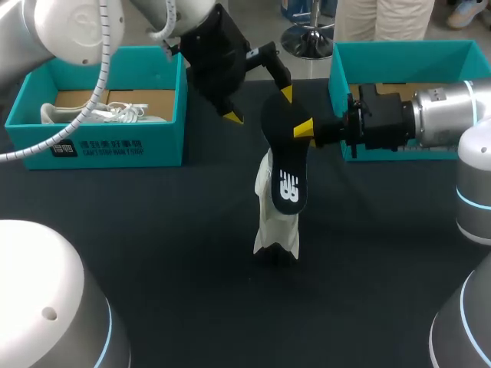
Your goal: Take the shoe out of the shoebox, open the shoe tongue, remove and reinsert the insole, then place the shoe into the shoebox
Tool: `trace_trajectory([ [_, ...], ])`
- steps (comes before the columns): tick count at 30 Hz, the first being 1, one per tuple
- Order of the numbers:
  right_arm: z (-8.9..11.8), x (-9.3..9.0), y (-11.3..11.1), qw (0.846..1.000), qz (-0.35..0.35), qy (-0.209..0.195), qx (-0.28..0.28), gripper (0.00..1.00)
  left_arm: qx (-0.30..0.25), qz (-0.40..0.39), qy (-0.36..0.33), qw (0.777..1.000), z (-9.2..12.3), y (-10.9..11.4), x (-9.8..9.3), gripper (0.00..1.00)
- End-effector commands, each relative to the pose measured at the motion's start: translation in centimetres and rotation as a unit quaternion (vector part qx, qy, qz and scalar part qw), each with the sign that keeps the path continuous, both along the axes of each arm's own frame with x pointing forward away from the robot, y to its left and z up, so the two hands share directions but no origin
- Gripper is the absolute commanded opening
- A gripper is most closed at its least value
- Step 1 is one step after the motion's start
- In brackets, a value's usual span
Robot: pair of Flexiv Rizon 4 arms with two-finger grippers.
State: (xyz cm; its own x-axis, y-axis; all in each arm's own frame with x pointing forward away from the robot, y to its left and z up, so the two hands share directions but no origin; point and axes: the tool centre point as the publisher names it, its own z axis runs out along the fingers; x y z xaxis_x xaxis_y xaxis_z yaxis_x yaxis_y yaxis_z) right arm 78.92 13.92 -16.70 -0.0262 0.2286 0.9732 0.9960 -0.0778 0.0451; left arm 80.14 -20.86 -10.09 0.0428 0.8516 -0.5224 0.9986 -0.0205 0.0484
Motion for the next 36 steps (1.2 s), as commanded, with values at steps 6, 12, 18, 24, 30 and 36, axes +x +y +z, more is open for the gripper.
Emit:
trace_trajectory([
  [6,0.0,0.0,0.1,1.0,0.0,0.0,-0.002,0.0,-0.012,-0.002,0.001,1.0,-0.2,0.1,-0.1,1.0],
  [12,0.0,0.0,0.1,1.0,0.0,0.0,-0.002,0.0,-0.073,0.008,-0.002,0.997,-0.6,0.7,0.0,1.0],
  [18,0.0,0.0,0.1,1.0,0.0,0.0,-0.002,0.0,-0.127,0.009,0.005,0.992,-0.7,1.4,0.0,1.0],
  [24,0.0,0.0,0.1,1.0,0.0,0.0,-0.002,0.0,-0.17,0.017,0.011,0.985,-0.7,2.3,0.0,1.0],
  [30,0.0,0.0,0.1,1.0,0.0,0.0,-0.002,0.0,-0.177,0.024,0.012,0.984,-0.3,2.6,0.2,1.0],
  [36,0.0,0.0,0.1,1.0,0.0,0.0,-0.002,0.0,-0.177,0.024,0.012,0.984,-0.3,2.6,0.2,1.0],
])
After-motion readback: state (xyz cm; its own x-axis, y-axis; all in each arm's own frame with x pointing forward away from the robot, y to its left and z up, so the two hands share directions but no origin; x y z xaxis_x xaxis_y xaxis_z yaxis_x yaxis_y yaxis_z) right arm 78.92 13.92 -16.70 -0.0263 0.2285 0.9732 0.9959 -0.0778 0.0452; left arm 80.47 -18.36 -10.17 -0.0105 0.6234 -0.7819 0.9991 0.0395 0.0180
